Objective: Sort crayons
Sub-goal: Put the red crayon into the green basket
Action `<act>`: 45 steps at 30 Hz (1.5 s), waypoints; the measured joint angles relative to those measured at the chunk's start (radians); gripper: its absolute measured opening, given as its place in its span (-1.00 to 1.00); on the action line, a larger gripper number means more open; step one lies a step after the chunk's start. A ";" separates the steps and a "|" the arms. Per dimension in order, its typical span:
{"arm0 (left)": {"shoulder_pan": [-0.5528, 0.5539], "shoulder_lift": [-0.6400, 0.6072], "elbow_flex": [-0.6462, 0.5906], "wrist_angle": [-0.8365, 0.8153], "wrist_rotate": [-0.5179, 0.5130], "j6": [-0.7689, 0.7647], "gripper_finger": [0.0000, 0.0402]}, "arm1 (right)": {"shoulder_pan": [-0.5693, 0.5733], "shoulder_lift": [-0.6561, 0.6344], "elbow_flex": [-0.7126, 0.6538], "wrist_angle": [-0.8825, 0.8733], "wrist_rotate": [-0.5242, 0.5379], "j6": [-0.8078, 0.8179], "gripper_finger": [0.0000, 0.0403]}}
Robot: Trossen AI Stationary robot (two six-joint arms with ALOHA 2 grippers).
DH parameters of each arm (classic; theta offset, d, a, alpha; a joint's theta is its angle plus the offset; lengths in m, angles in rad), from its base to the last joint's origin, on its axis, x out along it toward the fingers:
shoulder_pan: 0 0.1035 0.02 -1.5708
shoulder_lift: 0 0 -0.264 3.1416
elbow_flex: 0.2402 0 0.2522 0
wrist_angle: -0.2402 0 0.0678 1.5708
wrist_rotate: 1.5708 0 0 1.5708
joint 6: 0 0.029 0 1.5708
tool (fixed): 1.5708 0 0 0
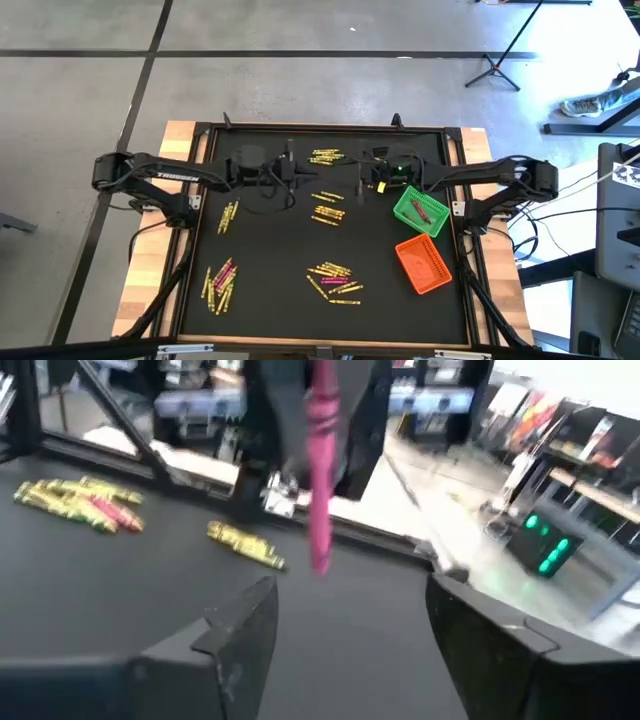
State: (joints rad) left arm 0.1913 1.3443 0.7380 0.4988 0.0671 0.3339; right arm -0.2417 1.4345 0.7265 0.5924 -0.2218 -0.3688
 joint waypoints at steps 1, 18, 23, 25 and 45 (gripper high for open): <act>0.000 0.020 0.000 0.032 0.013 0.008 -0.98 | 0.000 0.011 0.000 0.022 -0.006 0.005 0.21; -0.003 0.168 0.000 0.336 0.051 0.069 -0.98 | 0.000 0.058 0.000 0.169 -0.131 0.023 -0.51; -0.018 0.168 0.000 0.334 0.053 0.067 -0.98 | 0.009 0.058 0.001 0.170 -0.134 0.021 -0.77; -0.025 0.167 -0.001 0.333 0.054 0.065 -0.98 | 0.016 0.058 0.007 0.159 -0.137 0.006 -0.89; -0.029 0.074 0.000 0.050 -0.062 0.021 -0.44 | 0.048 -0.190 0.153 -0.671 0.156 0.078 -0.88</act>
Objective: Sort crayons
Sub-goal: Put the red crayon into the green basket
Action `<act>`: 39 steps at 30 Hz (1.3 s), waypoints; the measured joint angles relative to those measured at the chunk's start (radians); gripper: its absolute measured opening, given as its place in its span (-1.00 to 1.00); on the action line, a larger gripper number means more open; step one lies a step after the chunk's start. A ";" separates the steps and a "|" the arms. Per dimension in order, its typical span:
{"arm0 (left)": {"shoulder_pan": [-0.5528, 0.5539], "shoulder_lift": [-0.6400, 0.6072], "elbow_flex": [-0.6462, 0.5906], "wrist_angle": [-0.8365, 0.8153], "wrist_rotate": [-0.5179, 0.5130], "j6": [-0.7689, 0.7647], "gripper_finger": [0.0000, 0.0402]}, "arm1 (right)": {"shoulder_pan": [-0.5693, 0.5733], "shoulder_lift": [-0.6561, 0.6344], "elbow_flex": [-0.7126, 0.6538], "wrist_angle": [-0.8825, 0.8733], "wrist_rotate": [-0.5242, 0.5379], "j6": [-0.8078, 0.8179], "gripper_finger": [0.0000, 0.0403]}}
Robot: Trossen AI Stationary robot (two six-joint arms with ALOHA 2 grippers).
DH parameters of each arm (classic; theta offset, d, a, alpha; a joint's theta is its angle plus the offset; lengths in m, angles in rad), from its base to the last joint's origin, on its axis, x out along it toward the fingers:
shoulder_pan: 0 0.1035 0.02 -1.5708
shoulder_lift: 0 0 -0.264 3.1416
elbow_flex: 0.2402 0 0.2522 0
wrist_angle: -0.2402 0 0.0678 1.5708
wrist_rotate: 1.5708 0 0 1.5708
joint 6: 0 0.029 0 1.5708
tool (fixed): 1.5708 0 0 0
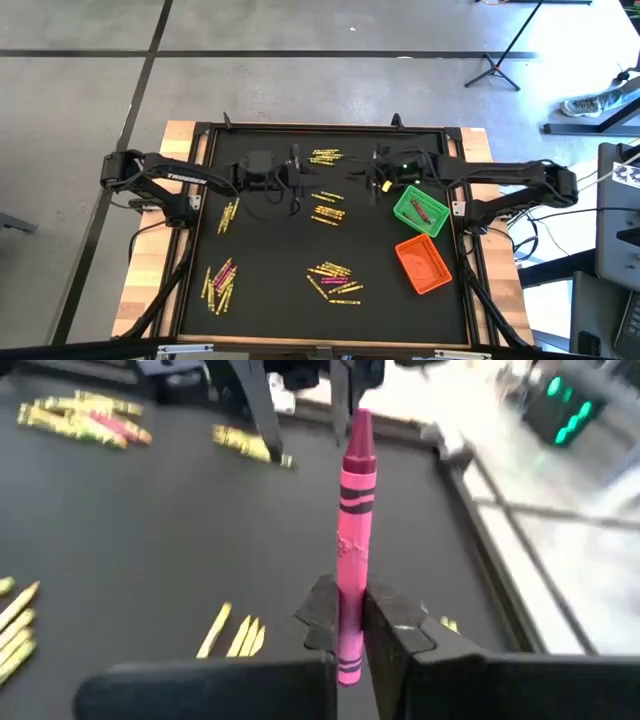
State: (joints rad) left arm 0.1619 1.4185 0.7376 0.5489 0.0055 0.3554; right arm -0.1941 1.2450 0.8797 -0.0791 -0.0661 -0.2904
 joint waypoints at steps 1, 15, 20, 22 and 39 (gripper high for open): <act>0.000 0.000 0.000 -0.009 -0.007 0.003 -0.44 | 0.000 -0.014 0.008 -0.042 0.002 0.020 -0.88; 0.001 0.000 0.000 -0.025 -0.046 0.022 -0.44 | 0.127 -0.170 0.040 -0.596 0.045 0.360 -0.92; 0.001 0.000 0.000 -0.025 -0.046 0.022 -0.44 | 0.174 -0.178 0.040 -0.764 0.105 0.476 -0.91; 0.001 0.000 0.000 -0.026 -0.046 0.022 -0.44 | 0.185 -0.176 0.039 -0.836 0.135 0.530 -0.91; 0.001 0.000 0.000 -0.025 -0.041 0.021 -0.44 | 0.095 -0.165 -0.112 -1.087 0.207 0.813 -0.85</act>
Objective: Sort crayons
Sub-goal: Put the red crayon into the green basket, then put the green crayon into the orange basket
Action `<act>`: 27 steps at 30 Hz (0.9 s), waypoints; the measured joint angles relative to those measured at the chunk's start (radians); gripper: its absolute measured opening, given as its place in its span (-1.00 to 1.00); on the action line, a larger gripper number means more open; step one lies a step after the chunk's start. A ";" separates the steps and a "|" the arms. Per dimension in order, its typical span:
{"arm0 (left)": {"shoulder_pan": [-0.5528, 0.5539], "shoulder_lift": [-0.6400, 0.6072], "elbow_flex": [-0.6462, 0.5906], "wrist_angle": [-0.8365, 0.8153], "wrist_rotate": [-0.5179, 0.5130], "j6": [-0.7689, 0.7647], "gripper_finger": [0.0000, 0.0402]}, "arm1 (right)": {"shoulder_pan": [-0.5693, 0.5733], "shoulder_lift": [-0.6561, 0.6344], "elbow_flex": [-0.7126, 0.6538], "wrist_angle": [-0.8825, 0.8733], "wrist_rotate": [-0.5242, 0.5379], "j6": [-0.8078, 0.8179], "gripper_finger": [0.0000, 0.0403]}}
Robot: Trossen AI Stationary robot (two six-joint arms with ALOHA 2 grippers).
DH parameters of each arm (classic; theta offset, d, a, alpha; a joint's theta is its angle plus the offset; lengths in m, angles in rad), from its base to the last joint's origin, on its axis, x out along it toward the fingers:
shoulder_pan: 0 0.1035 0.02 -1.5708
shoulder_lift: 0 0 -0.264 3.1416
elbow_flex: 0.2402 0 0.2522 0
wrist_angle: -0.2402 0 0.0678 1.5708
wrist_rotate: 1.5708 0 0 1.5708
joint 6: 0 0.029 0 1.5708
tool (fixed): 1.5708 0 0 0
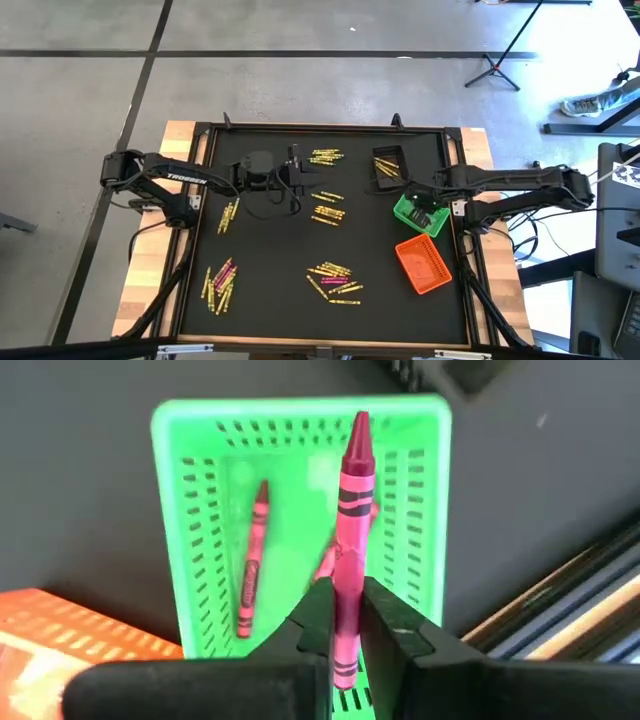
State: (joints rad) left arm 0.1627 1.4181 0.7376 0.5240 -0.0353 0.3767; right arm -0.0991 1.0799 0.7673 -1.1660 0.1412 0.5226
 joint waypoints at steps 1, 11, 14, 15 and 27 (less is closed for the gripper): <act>0.000 0.000 0.000 0.000 0.000 0.000 -0.44 | -0.012 0.003 -0.015 0.013 -0.019 0.001 -0.85; 0.000 0.000 0.000 0.000 0.000 0.000 -0.44 | -0.083 0.040 -0.131 0.168 -0.169 -0.002 -0.84; 0.000 0.000 0.000 0.001 0.000 0.000 -0.44 | -0.093 0.071 -0.148 0.159 -0.179 -0.003 -0.84; 0.000 0.000 0.000 0.001 0.000 0.000 -0.44 | -0.093 0.080 -0.151 0.164 -0.178 -0.004 -0.84; 0.000 0.000 0.000 0.001 0.000 0.000 -0.44 | -0.091 0.116 -0.102 0.149 -0.160 -0.066 -0.55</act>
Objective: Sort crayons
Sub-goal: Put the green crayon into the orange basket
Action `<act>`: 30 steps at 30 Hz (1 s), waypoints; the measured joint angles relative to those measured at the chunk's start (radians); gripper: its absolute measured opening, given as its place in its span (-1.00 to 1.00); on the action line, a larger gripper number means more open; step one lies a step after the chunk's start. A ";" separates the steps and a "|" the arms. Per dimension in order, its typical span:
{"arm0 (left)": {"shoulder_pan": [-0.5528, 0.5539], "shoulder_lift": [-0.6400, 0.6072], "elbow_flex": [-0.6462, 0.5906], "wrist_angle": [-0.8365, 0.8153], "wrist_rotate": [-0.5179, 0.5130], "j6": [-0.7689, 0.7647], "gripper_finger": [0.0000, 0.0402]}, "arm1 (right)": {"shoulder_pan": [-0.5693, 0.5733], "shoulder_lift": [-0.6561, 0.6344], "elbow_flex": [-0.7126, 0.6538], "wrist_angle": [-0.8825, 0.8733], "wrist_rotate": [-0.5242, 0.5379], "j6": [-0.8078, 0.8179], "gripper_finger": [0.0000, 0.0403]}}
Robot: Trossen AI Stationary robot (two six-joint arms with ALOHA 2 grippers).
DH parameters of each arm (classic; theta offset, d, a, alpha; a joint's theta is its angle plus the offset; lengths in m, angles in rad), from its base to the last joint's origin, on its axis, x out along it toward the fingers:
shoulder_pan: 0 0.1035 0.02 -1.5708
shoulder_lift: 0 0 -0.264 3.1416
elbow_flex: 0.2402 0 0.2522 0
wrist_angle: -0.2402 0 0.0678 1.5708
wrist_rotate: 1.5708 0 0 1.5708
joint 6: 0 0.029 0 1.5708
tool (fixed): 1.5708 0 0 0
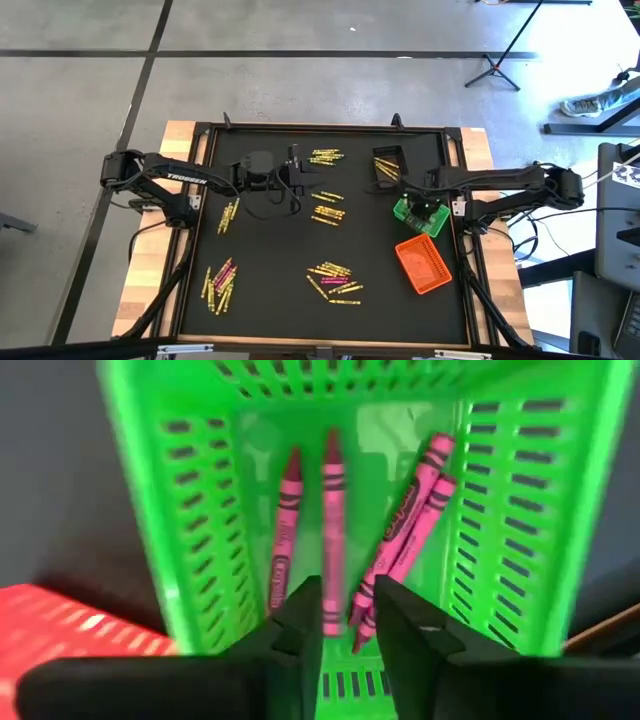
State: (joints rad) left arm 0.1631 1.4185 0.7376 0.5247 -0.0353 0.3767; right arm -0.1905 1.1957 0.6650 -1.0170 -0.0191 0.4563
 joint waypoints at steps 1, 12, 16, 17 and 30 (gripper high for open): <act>0.000 0.000 0.000 0.000 0.000 0.000 -0.44 | 0.000 0.000 0.021 -0.016 0.000 -0.011 -0.52; -0.004 0.000 0.000 -0.141 -0.020 -0.080 -0.44 | 0.000 -0.001 0.165 0.369 0.133 -0.316 -0.48; -0.014 -0.056 0.012 -0.376 -0.107 -0.205 -0.44 | 0.000 0.020 0.135 0.711 0.124 -0.490 -0.48; -0.016 -0.073 0.020 -0.451 -0.131 -0.241 -0.44 | 0.000 0.029 0.126 0.789 0.124 -0.528 -0.48; 0.077 -0.155 0.084 -1.234 -0.200 -0.655 -0.45 | 0.000 0.167 0.100 1.306 0.124 -0.784 -0.48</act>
State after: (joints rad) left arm 0.2401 1.2636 0.8211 -0.7098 -0.2356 -0.2783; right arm -0.1902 1.3624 0.7650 0.2892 0.1051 -0.3277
